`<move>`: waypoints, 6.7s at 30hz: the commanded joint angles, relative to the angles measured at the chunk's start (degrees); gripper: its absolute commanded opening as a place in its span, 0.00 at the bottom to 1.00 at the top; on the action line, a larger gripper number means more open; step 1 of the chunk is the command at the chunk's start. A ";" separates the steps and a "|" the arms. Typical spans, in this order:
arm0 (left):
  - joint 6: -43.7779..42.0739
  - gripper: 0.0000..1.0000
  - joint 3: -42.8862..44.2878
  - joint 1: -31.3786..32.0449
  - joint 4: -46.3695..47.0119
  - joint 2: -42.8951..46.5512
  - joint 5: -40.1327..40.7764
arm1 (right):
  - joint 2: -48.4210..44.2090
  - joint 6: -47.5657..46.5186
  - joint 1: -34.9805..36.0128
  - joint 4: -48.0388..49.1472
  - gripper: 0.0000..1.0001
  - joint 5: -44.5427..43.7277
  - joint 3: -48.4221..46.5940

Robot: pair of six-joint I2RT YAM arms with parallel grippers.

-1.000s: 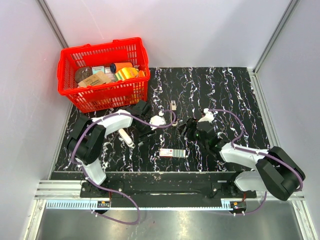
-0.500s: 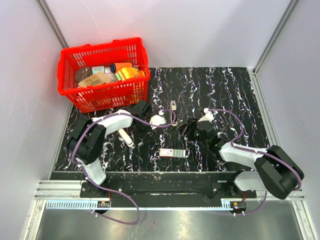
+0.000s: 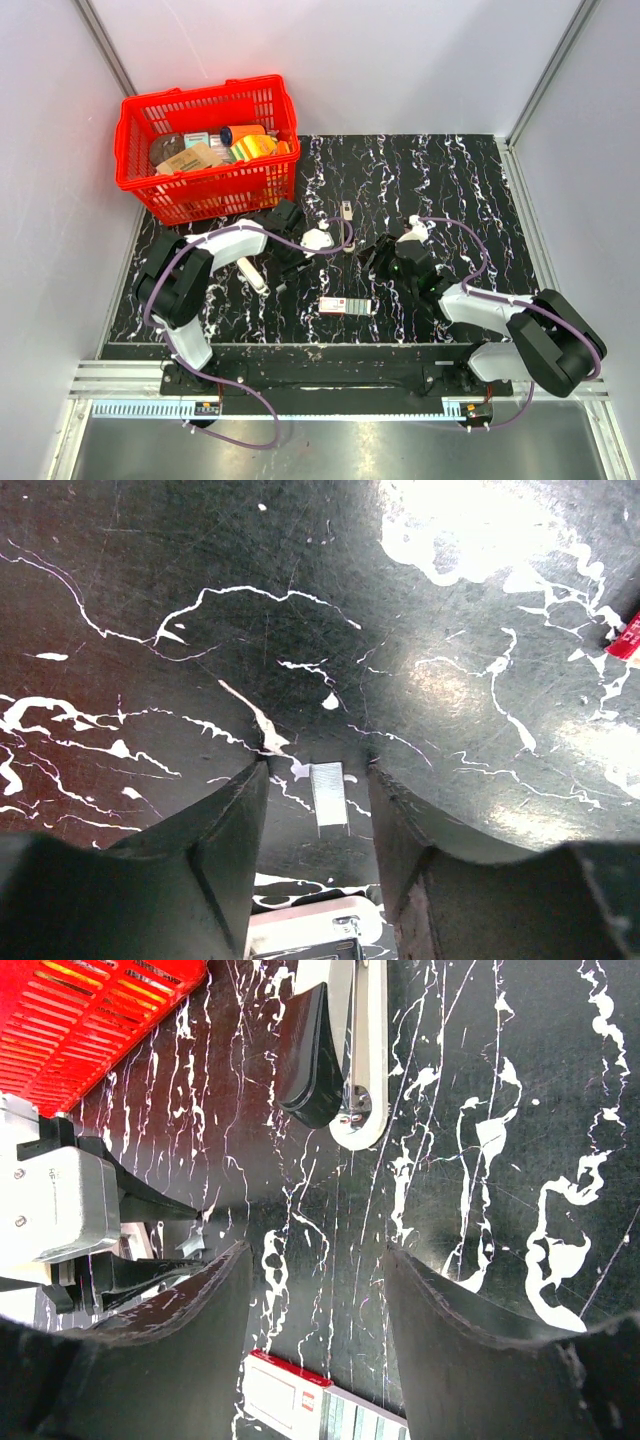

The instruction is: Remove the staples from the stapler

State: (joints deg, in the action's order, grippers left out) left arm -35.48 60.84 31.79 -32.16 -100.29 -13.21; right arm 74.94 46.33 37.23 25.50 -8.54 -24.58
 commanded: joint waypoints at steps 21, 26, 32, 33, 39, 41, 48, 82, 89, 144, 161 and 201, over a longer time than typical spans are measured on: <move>0.50 0.51 -6.26 3.10 7.12 -0.79 9.52 | -0.14 0.87 -1.02 3.16 0.59 1.06 1.29; 0.77 0.58 -6.52 3.10 5.97 0.18 9.96 | 0.03 0.96 -1.20 3.16 0.58 1.24 1.29; 1.38 0.61 -7.49 3.10 3.95 1.67 8.91 | -0.23 0.96 -1.29 3.16 0.58 1.24 1.38; 1.21 0.62 -7.66 3.10 3.51 2.29 8.21 | -0.14 1.05 -1.29 3.16 0.58 1.33 1.38; -0.29 0.66 -7.23 3.19 0.00 4.14 4.69 | 0.04 1.13 -1.37 3.16 0.58 1.50 1.11; -0.29 0.66 -6.96 3.19 -0.01 3.79 4.69 | 0.21 1.14 -1.46 3.16 0.58 1.50 1.20; 0.24 0.60 -5.91 3.19 0.08 1.24 5.21 | -0.05 1.14 -1.46 3.07 0.57 1.42 1.29; 3.84 0.11 7.34 2.22 -7.99 5.89 4.17 | -3.47 -1.93 -1.73 -0.43 0.51 3.88 -0.64; 10.51 0.11 23.43 0.03 -13.01 12.39 -4.96 | -11.64 -7.29 -1.73 -9.05 0.54 4.14 -7.49; 93.23 0.22 2.71 -12.02 57.57 25.85 -49.81 | -6.65 1.75 -0.67 6.85 0.48 36.13 -30.62; 92.35 0.23 3.41 -12.02 56.60 25.32 -49.37 | -4.89 2.01 0.21 7.72 0.38 37.10 -30.71; 26.19 0.65 9.13 -14.57 -0.97 20.75 -20.20 | -2.96 -5.81 4.33 -43.15 0.05 9.52 -26.40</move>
State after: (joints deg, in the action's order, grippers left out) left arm 5.28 73.97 16.32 -26.13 -78.83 -42.48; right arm 68.86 39.68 38.33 -5.54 10.98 -52.12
